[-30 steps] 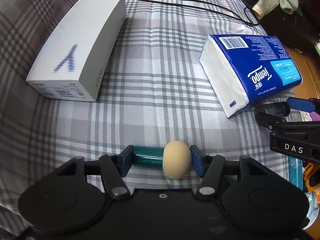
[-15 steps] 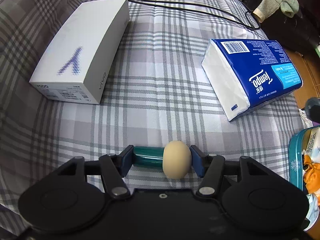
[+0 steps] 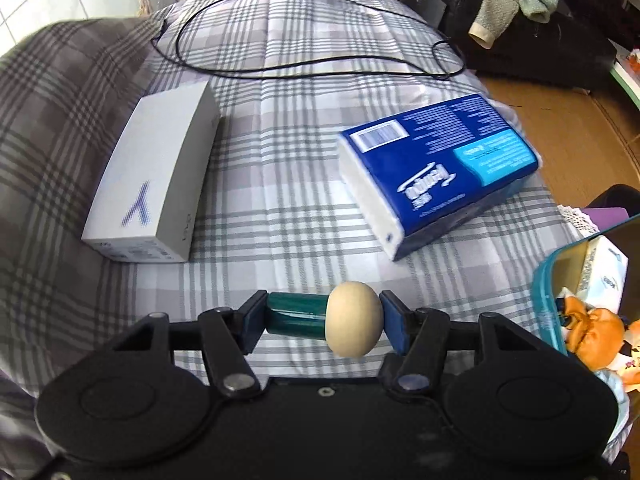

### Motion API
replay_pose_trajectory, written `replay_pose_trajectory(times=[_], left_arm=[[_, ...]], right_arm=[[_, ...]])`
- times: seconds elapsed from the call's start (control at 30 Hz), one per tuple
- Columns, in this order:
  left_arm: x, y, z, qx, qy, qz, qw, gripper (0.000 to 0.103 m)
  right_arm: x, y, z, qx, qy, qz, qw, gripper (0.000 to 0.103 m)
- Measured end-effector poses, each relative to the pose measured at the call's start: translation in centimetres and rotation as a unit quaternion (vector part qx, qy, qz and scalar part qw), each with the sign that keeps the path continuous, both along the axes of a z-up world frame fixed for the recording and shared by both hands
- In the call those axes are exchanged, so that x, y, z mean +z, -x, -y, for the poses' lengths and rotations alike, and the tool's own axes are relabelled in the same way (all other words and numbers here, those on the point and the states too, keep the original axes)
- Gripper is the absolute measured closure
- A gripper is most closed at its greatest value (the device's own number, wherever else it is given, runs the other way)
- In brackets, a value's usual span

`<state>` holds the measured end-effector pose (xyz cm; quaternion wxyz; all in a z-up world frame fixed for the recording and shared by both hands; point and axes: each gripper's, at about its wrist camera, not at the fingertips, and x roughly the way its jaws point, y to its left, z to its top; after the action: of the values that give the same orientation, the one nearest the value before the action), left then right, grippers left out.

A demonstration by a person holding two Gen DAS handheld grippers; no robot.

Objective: Organize soft objects
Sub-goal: 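Carry the bottle and sponge stick over the gold tray with both grippers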

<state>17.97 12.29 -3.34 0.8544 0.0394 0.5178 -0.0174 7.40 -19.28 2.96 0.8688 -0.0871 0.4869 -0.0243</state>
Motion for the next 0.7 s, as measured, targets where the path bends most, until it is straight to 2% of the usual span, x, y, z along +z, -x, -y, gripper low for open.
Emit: replay_pose_trajectory(times=[0.13,0.27,0.47,0.7], left_arm=[[2.9,0.1,5.3,-0.041,0.002,0.007,0.9991,0.047],[4.4,0.2,11.4,-0.076,0.016,-0.007,0.9970,0.046],[4.3,2.1,19.5,-0.122,0.015,-0.027,0.9921,0.046],[2.9,3.7,25.3,-0.143,-0.007,-0.037,0.9890,0.046]], right_arm=[[-0.5,-0.1,3.2,-0.049,-0.009,-0.037,0.998,0.036],[-1.5,-0.5,5.3,-0.082,-0.022,-0.071,0.994,0.036],[-1.9,-0.6,7.9,-0.097,-0.045,-0.100,0.989,0.036],[-2.4,-1.2,10.7,-0.124,-0.051,-0.093,0.987,0.036]])
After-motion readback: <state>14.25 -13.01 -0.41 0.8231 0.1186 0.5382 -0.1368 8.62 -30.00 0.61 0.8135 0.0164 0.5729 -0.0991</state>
